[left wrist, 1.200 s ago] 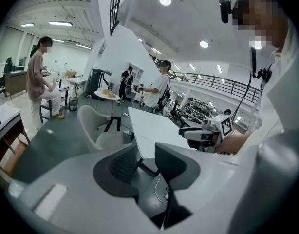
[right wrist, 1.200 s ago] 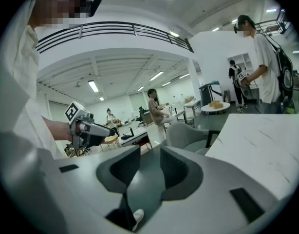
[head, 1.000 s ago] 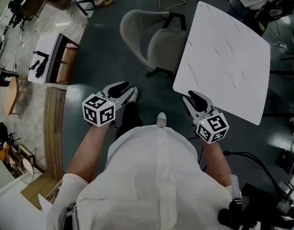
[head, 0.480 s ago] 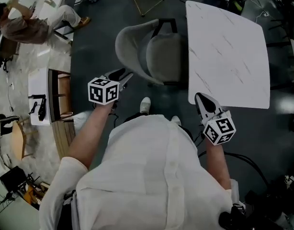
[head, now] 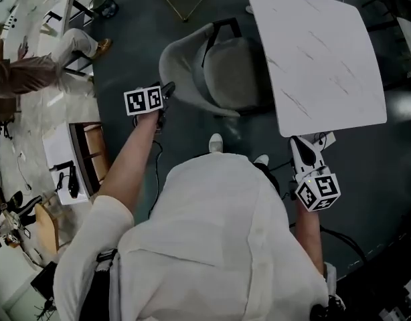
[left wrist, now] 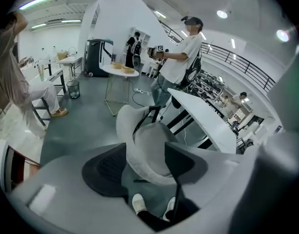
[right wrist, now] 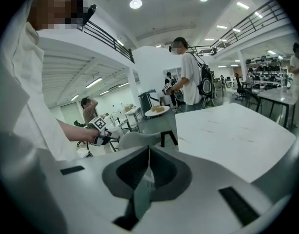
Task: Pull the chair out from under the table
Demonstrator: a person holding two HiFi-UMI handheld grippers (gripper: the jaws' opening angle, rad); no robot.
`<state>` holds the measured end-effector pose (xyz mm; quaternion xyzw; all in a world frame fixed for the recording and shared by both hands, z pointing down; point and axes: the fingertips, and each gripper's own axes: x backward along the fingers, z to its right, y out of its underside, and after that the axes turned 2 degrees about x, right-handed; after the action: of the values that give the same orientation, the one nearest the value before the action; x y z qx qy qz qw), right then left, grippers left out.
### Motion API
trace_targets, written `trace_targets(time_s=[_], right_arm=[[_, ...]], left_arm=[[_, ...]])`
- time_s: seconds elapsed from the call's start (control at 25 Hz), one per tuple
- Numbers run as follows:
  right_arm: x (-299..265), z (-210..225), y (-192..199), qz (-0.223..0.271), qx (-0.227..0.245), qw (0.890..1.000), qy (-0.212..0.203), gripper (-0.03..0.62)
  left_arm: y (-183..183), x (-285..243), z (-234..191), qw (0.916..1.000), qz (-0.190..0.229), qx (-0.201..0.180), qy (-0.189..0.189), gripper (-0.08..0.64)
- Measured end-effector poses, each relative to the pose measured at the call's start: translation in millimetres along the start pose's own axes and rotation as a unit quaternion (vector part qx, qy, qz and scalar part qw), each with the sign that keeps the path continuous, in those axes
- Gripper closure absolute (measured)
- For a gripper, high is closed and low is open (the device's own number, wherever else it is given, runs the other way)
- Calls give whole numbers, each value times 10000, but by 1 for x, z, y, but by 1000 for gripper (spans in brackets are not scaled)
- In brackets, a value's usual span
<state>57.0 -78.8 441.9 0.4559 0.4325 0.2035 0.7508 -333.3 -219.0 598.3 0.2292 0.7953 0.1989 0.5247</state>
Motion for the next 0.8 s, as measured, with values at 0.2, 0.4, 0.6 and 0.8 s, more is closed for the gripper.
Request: trace_targets(time_s=[0.2,0.4,0.6,0.8], right_arm=[[2,0,4,-132,-64,9997,194,583],[-6,-4,5,-295,-112,9992,226,583],[-17,-7,4,-412,-139,9989,200,583],[-21,-8,2,-415,-137,9988,226,583]], left_arm=[[6,-41,-28,9979,-406,493,-117,313],[9,-75,-44,9944,-672,799,-166,308],[18,-99,-55,9898,-867,1117,-188,308],[30,-112,-54,9836,-1072,1453,45,378]])
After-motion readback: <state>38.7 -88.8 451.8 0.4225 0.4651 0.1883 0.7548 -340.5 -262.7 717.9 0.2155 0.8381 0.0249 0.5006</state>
